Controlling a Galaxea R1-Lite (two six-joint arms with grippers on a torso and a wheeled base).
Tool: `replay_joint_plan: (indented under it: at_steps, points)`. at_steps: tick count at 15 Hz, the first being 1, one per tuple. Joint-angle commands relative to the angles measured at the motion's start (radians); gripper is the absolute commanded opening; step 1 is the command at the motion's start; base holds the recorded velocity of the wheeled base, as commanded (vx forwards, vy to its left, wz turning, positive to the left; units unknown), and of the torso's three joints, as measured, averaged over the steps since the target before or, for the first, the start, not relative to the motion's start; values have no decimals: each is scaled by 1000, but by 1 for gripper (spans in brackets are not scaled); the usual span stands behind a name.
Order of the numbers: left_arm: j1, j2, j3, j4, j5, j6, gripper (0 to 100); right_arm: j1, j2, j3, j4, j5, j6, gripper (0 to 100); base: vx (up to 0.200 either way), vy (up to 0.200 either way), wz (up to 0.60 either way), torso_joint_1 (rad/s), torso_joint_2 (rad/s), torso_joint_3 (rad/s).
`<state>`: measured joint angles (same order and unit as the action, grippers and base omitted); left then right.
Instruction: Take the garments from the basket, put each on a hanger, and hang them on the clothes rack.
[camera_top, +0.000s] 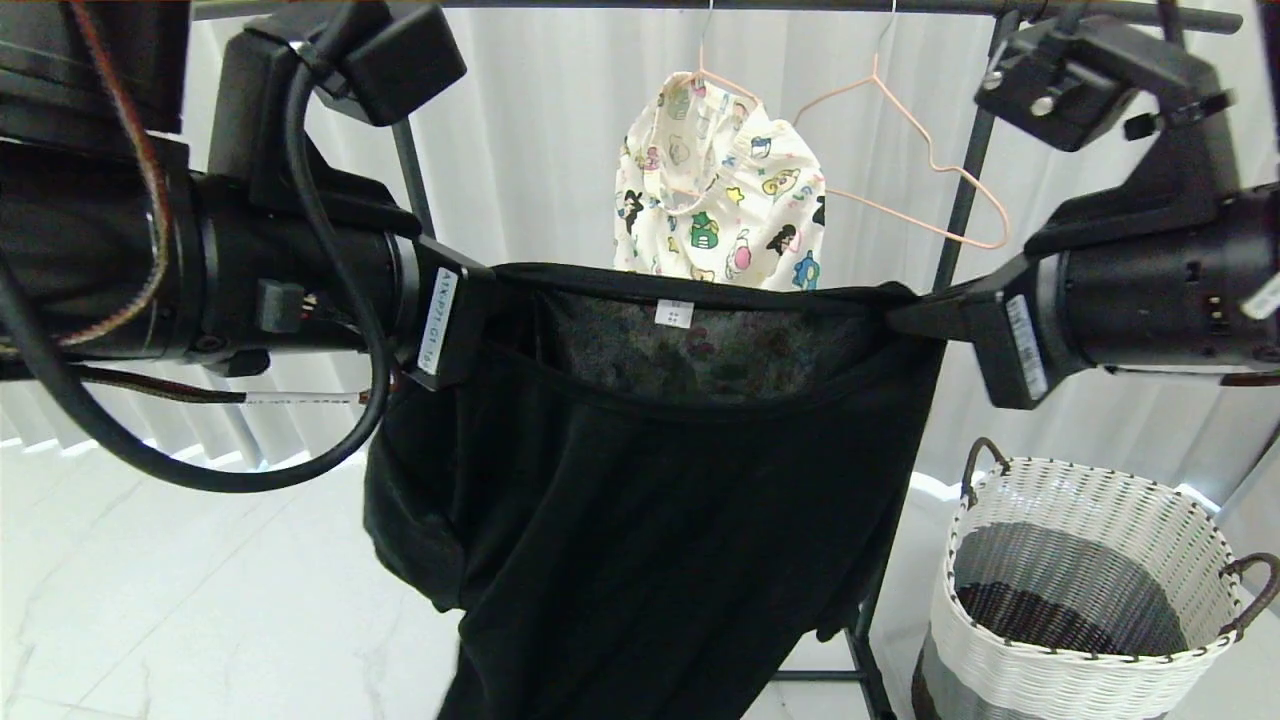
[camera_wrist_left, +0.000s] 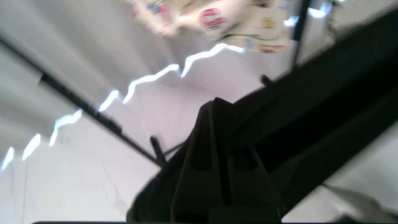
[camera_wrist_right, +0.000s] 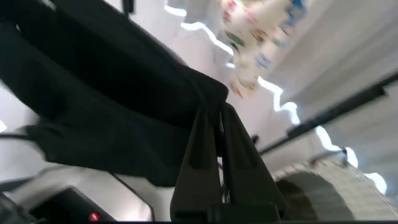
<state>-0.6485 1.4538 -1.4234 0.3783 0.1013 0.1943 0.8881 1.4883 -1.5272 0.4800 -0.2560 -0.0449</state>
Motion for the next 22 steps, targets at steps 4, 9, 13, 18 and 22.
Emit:
replay_joint_plan:
  at_steps: [4, 9, 13, 18, 22]
  points:
    - [-56, -30, -11, 2, -71, 96, 0, -54, -141, -2, 74, 32, -10, 0, 0, 0, 0, 0, 0, 0]
    - [-76, -39, -12, 2, -75, 123, 0, -54, -174, -2, 117, 92, -43, 0, 0, 0, 0, 0, 0, 0]
    - [-79, -6, 3, -9, -75, 126, 0, -47, -197, -1, 155, 93, -55, 0, 0, 0, 0, 0, 0, 0]
    - [-80, 181, -17, -360, -226, 132, 0, 181, -289, -17, 367, 99, -43, 0, 0, 0, 0, 0, 0, 0]
    - [-80, 192, -29, -366, -256, 132, 0, 264, -267, -16, 368, 96, 3, 0, 0, 0, 0, 0, 0, 0]
